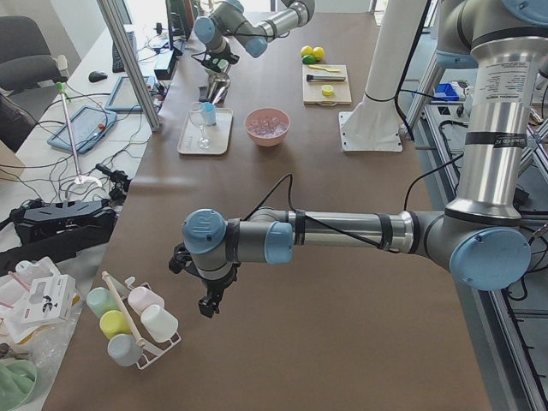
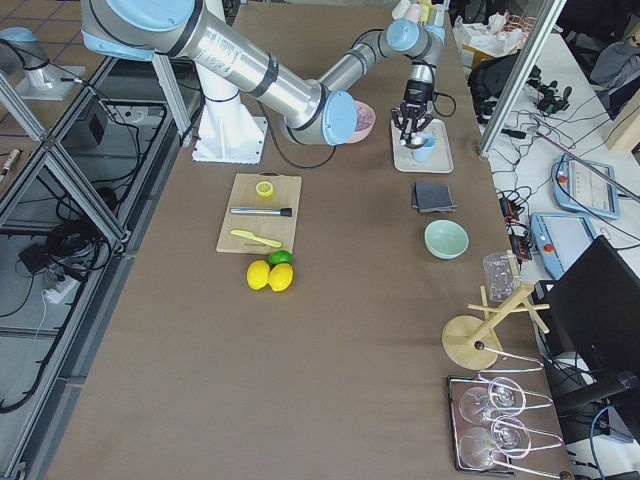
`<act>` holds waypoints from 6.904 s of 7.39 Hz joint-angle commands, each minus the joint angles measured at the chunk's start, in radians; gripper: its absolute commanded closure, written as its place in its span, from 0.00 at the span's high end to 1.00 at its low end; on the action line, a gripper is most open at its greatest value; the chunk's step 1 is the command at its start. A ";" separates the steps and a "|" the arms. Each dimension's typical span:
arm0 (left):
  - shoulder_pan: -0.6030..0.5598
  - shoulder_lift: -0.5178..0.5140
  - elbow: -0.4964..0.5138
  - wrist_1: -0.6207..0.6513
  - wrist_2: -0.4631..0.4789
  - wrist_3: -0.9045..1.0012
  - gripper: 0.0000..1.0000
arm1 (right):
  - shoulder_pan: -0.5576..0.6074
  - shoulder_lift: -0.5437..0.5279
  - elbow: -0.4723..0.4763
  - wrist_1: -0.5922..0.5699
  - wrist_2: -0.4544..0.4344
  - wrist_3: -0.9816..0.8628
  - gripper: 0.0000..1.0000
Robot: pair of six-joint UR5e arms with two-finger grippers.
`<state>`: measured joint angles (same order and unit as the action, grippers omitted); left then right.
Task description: Put ice in cup with scoop
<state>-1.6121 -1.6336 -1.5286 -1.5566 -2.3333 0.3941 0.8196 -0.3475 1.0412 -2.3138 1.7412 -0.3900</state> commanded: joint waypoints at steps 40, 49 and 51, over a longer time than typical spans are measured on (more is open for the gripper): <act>0.024 0.009 -0.074 0.079 -0.089 -0.127 0.99 | 0.257 -1.243 0.638 0.786 0.600 0.852 0.99; 0.024 0.009 -0.076 0.079 -0.089 -0.127 0.99 | 0.724 -1.229 0.754 0.372 0.565 0.196 1.00; 0.024 0.009 -0.074 0.079 -0.089 -0.126 0.99 | 0.762 -1.231 0.702 0.384 0.567 0.168 1.00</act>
<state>-1.5877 -1.6245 -1.6041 -1.4772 -2.4222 0.2671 1.5349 -1.5795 1.7829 -1.9268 2.3112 -0.1755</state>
